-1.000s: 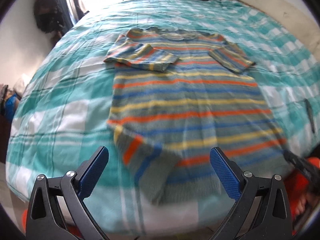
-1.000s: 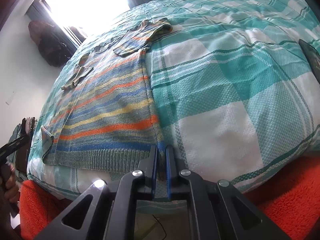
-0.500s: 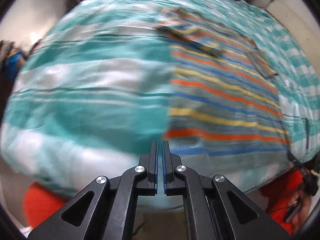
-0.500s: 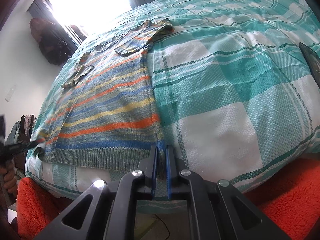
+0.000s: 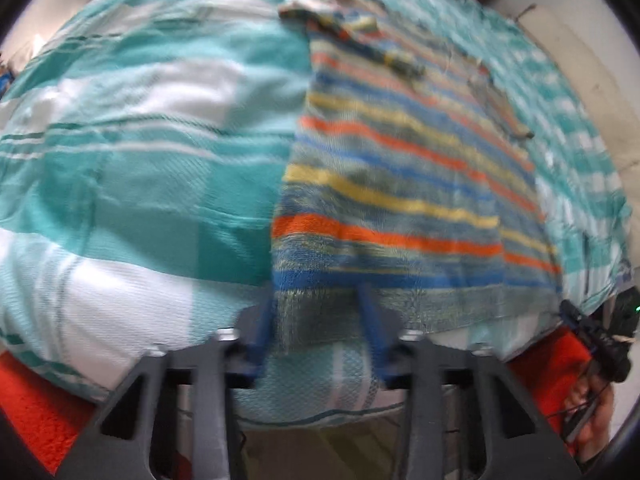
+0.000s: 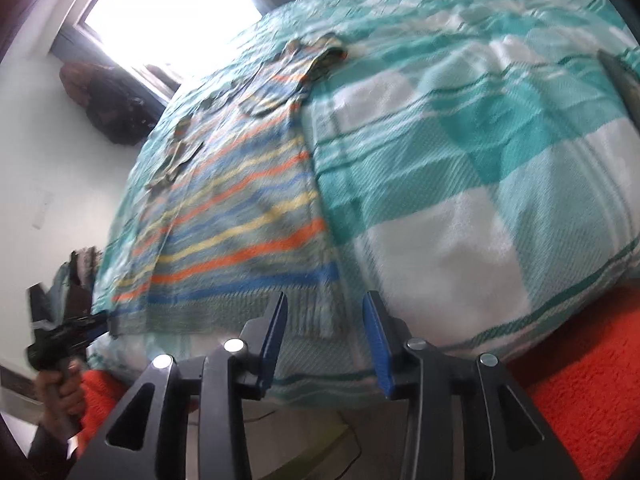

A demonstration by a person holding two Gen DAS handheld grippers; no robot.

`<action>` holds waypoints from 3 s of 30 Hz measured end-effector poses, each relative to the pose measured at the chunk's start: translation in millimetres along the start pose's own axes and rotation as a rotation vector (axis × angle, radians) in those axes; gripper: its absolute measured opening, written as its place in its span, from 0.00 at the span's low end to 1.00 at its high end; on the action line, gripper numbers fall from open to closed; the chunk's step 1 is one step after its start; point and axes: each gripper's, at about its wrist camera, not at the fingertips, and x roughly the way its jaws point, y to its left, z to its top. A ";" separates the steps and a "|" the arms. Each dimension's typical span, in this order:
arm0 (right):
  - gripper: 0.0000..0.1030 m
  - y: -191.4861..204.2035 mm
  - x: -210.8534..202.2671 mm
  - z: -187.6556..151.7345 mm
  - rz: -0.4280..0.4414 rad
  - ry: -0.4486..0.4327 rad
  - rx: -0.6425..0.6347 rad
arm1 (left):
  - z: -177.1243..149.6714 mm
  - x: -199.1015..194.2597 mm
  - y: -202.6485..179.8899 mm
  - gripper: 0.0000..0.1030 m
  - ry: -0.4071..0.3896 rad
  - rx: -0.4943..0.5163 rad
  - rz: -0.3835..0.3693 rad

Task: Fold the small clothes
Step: 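Lift the hem with both grippers, fold it toward the collar, then open, then grasp the striped sleeve cuff with the left gripper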

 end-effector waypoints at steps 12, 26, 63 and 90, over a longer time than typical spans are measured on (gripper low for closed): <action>0.04 9.5 -11.2 4.8 -0.033 0.038 -0.058 | -16.1 -37.2 -8.1 0.03 -0.068 0.053 0.021; 0.04 -3.3 13.0 3.5 -0.180 0.137 -0.052 | -28.8 -4.3 -9.7 0.03 -0.022 0.078 0.102; 0.42 50.9 39.1 6.7 -0.206 0.019 -0.283 | -24.0 25.5 -80.3 0.81 -0.190 0.355 0.351; 0.47 43.2 34.2 -8.7 -0.185 -0.003 -0.303 | 10.7 -85.2 -87.1 0.92 -0.231 0.419 0.252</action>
